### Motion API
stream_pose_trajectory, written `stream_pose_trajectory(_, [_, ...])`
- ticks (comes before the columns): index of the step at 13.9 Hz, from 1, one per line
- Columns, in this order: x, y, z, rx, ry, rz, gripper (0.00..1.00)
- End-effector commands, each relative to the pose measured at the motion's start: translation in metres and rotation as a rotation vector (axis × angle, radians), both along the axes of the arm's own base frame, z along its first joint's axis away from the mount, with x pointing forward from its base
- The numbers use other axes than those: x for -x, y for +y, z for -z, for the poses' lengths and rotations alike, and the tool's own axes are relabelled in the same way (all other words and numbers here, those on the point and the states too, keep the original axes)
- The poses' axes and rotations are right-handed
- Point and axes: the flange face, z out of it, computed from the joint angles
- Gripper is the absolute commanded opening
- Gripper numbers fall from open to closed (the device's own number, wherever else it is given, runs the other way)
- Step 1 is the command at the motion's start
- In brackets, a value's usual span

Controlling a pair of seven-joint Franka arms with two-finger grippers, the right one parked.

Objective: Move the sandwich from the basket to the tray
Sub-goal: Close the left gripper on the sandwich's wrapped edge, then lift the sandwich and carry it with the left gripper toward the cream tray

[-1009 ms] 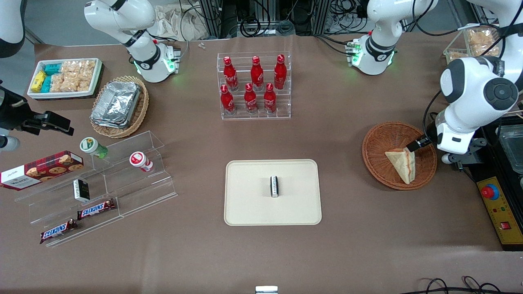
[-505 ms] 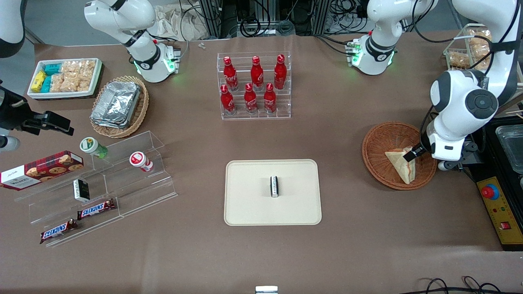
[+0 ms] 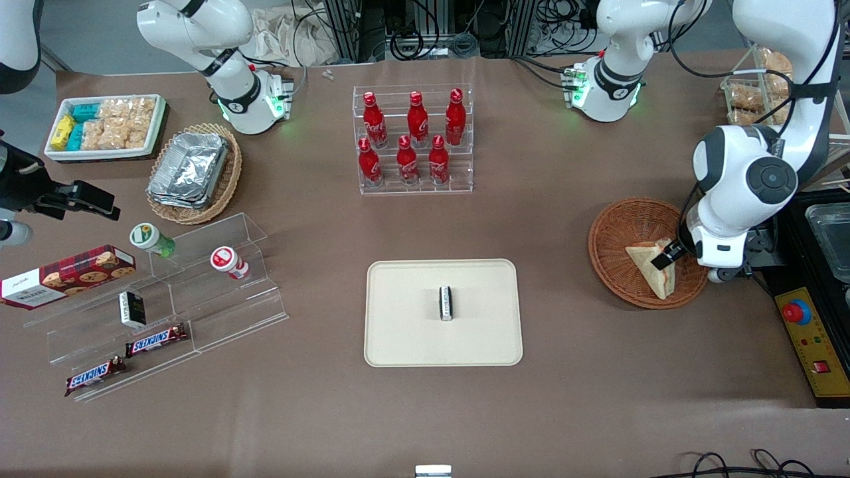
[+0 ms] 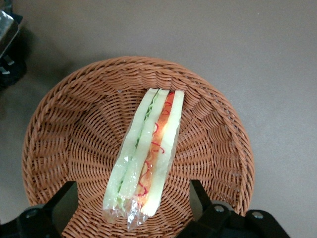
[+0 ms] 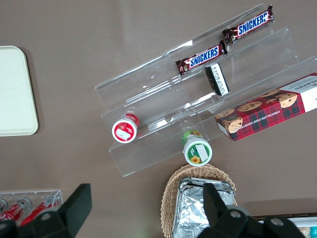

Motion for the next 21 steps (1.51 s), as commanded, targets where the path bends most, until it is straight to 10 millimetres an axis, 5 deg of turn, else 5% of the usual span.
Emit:
stream_pose_trajectory(1, [0.006, -0.003, 0.011, -0.009, -0.028, -0.020, 1.00])
stream_pose_trajectory(8, [0.017, -0.004, 0.037, 0.010, -0.055, -0.012, 0.97])
stream_pose_trajectory(12, [0.014, -0.008, 0.034, -0.004, -0.065, 0.018, 0.27])
stream_pose_trajectory(13, [0.013, -0.010, 0.035, -0.005, -0.070, 0.024, 0.03])
stream_pose_trajectory(18, [0.012, -0.015, 0.022, -0.011, -0.088, 0.014, 0.00])
stream_pose_trajectory(21, [0.013, -0.030, -0.023, -0.052, -0.056, 0.052, 0.00])
